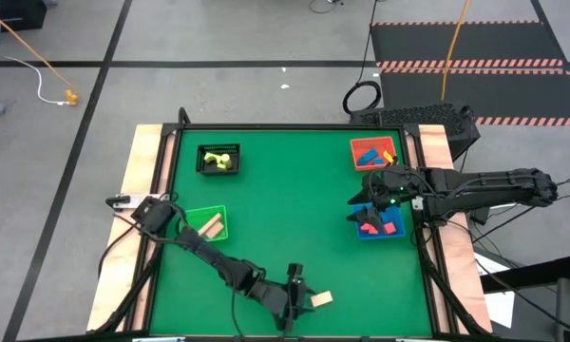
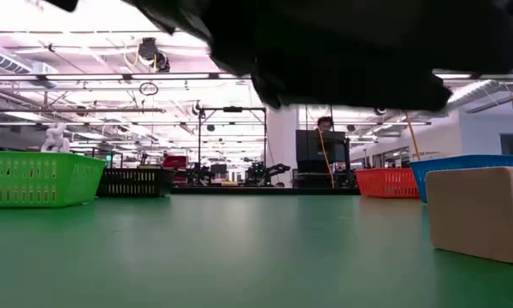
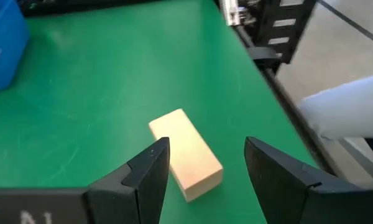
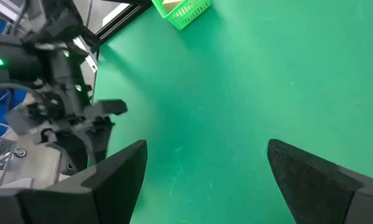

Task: Sort & place blocks by color
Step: Put the light brown block into the green bin

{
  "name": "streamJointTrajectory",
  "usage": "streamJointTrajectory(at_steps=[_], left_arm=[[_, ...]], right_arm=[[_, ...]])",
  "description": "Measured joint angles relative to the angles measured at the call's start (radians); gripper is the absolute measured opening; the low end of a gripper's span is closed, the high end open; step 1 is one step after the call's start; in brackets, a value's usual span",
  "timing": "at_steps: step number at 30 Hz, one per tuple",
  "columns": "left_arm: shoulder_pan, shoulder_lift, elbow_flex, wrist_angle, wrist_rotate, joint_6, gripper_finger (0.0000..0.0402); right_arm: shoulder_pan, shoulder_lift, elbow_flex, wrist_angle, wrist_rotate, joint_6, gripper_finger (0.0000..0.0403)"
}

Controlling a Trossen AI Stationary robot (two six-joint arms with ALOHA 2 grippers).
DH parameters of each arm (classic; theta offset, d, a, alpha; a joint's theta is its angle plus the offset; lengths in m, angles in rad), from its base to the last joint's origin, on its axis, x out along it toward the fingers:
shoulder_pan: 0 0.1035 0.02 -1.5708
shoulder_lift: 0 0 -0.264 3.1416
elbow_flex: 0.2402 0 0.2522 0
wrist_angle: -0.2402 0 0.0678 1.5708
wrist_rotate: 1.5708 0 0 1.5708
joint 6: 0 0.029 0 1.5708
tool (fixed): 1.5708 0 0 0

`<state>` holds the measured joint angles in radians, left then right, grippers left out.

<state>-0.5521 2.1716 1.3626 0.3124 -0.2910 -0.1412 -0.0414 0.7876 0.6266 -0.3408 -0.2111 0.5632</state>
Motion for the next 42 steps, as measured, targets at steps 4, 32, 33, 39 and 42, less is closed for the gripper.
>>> streamJointTrajectory(at_steps=[4, 32, 33, 39, 42], left_arm=[[0.001, 0.066, 0.044, 0.006, -0.010, -0.051, 0.0209], [0.014, 0.135, 0.085, -0.050, -0.102, -0.193, 0.0206], [0.016, 0.135, 0.085, -0.050, -0.102, -0.183, 0.0200], [0.034, 0.135, 0.085, -0.030, -0.072, -0.139, 0.0131], [0.045, 0.135, 0.085, -0.014, 0.007, -0.125, 0.0131]], right_arm=[[0.000, 0.000, 0.000, -0.002, 0.000, 0.000, 0.0325], [0.000, 0.000, 0.000, 0.026, 0.000, -0.001, 0.0325], [0.000, 0.000, 0.000, 0.026, 0.000, 0.000, 0.0325], [0.000, 0.000, 0.000, 0.026, 0.000, -0.001, 0.0325], [0.000, 0.000, 0.000, 0.026, 0.000, 0.000, 0.0325]])
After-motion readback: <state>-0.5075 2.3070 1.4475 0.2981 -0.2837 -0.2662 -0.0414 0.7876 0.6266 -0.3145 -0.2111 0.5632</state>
